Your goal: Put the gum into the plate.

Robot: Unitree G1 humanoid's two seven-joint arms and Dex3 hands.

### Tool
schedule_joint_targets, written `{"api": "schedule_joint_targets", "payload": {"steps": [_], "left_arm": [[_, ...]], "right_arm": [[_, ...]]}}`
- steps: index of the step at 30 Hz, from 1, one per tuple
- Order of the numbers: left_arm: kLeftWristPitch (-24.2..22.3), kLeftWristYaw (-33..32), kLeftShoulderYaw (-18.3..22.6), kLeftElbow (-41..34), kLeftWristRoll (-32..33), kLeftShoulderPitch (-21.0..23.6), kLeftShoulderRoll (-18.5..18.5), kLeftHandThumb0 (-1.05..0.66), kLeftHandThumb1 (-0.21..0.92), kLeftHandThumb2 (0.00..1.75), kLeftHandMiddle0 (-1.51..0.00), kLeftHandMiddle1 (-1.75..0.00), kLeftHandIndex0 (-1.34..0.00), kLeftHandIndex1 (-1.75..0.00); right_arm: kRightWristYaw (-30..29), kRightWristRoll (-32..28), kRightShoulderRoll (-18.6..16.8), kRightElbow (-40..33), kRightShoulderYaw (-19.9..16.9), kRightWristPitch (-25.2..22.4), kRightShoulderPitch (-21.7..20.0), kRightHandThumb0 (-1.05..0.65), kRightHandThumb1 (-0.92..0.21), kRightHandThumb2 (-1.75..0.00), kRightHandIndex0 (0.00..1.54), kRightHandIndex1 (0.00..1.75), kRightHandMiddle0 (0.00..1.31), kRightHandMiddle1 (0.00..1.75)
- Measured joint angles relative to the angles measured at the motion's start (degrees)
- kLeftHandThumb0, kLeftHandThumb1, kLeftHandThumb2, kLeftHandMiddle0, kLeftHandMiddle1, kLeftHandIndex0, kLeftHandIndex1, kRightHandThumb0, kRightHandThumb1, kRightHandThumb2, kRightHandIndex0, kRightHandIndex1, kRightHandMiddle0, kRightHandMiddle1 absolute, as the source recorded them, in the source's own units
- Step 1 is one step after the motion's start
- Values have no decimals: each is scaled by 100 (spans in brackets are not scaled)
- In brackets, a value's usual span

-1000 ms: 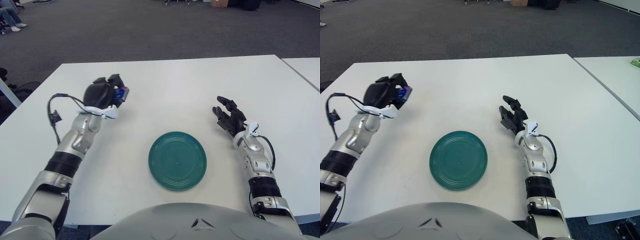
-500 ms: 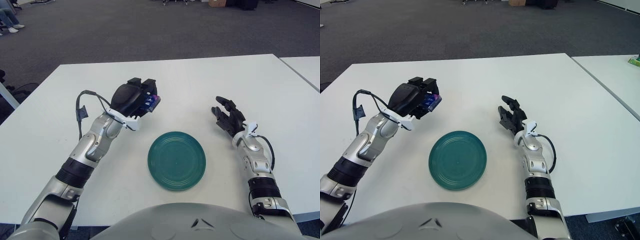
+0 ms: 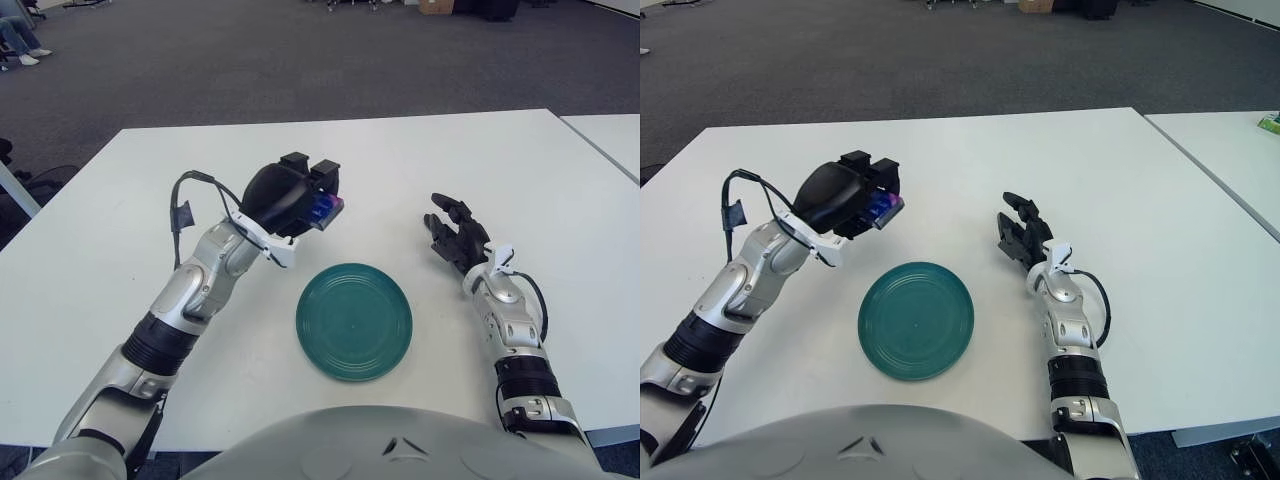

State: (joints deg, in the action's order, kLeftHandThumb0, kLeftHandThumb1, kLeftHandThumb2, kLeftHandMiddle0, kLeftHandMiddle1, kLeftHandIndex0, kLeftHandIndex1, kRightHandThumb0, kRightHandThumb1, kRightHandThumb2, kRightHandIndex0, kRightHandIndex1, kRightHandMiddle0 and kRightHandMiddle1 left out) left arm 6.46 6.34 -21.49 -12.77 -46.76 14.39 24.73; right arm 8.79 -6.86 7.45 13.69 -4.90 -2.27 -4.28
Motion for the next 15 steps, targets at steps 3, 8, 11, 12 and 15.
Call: {"api": "schedule_joint_targets", "payload": {"steps": [3, 8, 11, 12, 15], "left_arm": [[95, 52, -82, -46, -54, 0, -56, -44, 45, 115, -117, -175, -52, -175], [332, 94, -184, -93, -73, 0, -127, -44, 48, 111, -115, -175, -49, -175], [425, 162, -275, -124, -80, -3, -199, -43, 49, 110, -113, -175, -49, -175], [441, 182, -312, -139, -89, -7, -218, -43, 49, 110, -113, -175, -49, -175], [546, 207, -426, -175, -141, -37, -263, -43, 49, 109, -112, -175, -48, -175]], "right_arm": [[-10, 4, -7, -36, 6, 0, 46, -53, -92, -77, 36, 0, 0, 59], [-68, 77, -6, -63, 30, -1, 81, -53, -92, -78, 37, 1, 0, 59], [-109, 117, -6, -65, 45, -3, 80, -53, -92, -79, 37, 1, 0, 59], [-115, 127, -6, -69, 51, -6, 80, -53, -92, -79, 37, 1, 0, 59], [-157, 161, -7, -88, 66, -34, 79, -54, -92, -80, 37, 0, 0, 60]]}}
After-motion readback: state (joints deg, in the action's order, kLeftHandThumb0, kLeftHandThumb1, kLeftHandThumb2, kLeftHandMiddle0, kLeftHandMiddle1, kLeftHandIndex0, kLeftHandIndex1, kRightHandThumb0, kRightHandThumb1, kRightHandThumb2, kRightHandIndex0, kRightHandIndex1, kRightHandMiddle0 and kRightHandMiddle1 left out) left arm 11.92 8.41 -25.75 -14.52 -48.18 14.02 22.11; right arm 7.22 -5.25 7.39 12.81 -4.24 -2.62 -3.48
